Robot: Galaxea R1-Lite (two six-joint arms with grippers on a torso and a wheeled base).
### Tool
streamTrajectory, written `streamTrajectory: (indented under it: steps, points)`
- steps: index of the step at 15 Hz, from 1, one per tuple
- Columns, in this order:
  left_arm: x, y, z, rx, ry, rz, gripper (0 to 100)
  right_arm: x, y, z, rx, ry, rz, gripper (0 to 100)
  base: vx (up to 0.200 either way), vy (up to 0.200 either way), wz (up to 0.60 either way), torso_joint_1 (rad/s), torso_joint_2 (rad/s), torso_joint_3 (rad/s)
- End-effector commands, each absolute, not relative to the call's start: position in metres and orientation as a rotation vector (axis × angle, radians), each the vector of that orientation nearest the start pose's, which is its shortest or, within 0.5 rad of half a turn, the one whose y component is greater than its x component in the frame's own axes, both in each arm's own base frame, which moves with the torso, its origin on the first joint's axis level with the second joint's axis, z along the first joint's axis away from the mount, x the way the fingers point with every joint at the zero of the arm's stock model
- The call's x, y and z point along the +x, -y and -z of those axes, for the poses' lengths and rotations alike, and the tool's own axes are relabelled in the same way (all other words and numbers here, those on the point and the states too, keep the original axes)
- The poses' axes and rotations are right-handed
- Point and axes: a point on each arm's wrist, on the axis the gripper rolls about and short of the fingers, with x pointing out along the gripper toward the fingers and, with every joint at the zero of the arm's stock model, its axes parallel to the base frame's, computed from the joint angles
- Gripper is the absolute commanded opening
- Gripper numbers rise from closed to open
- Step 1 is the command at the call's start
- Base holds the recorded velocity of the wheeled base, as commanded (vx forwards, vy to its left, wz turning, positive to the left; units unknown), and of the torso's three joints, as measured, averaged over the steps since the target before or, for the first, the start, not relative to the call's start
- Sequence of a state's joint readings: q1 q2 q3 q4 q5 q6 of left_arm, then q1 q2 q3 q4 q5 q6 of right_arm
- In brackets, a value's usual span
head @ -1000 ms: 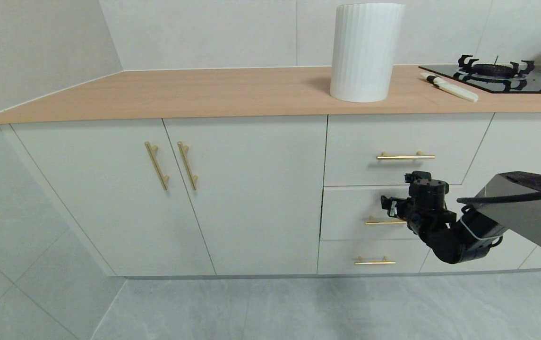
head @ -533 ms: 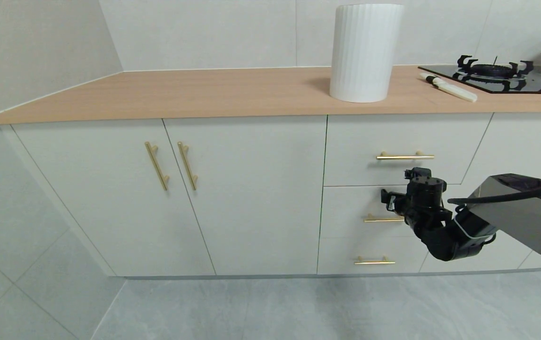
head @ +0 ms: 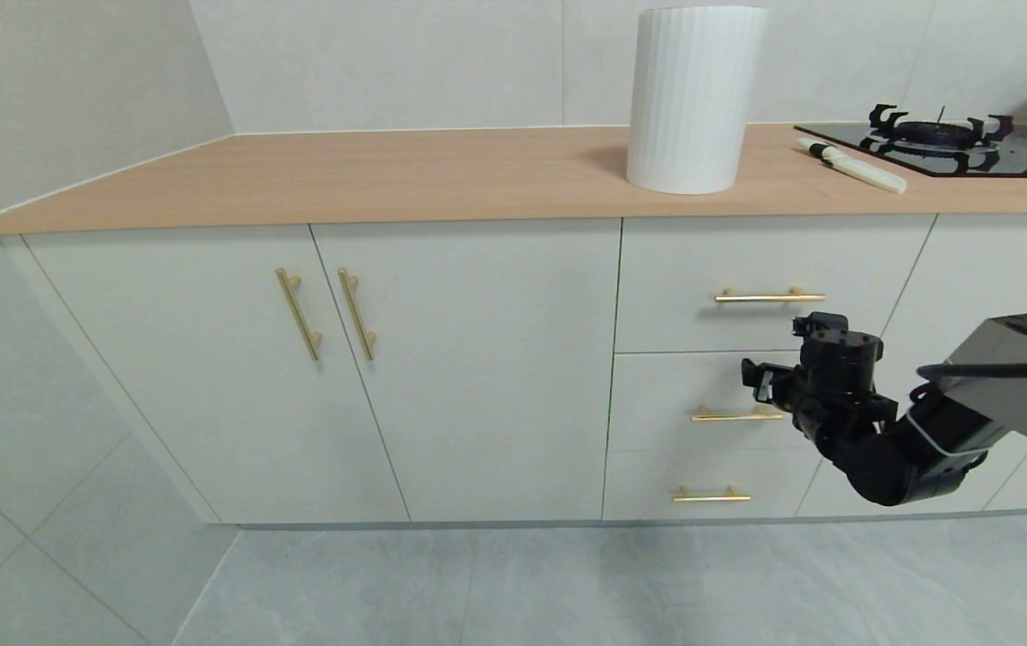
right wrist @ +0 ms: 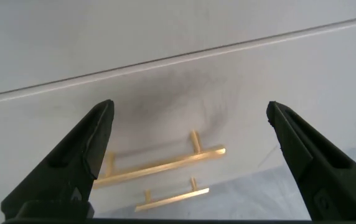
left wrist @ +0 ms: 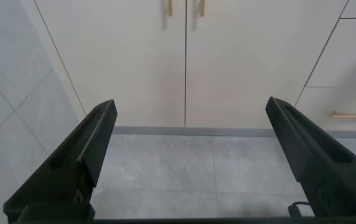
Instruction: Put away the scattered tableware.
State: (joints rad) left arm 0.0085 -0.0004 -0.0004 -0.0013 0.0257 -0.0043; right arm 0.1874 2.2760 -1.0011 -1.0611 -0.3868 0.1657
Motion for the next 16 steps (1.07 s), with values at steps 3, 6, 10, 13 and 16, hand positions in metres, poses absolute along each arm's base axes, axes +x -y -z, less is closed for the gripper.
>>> streamTrajectory:
  steps: [3,6,10,13,16]
  points:
    - [-0.023,0.000,-0.076,-0.005,0.002,-0.037,100,0.340,-0.057,-0.153,0.147,0.035,0.261,100,0.000,0.000,0.00,0.000,0.00,0.000]
    - [-0.023,0.000,-0.076,-0.005,0.002,-0.035,100,0.273,-0.043,-0.198,0.085,0.241,0.309,100,0.000,0.000,0.00,0.000,0.00,0.000]
    - [-0.023,0.000,-0.076,-0.005,0.002,-0.035,100,0.168,-0.022,-0.217,0.030,0.341,0.327,100,0.000,0.000,0.00,0.000,0.00,0.000]
    - [-0.023,0.000,-0.076,-0.005,0.002,-0.035,100,0.122,-0.007,-0.205,-0.026,0.309,0.398,100,0.000,0.000,0.00,0.000,0.00,0.000]
    - [-0.023,0.000,-0.076,-0.005,0.002,-0.035,100,0.052,0.008,-0.191,-0.054,0.283,0.473,100,0.000,0.000,0.00,0.000,0.00,0.000]
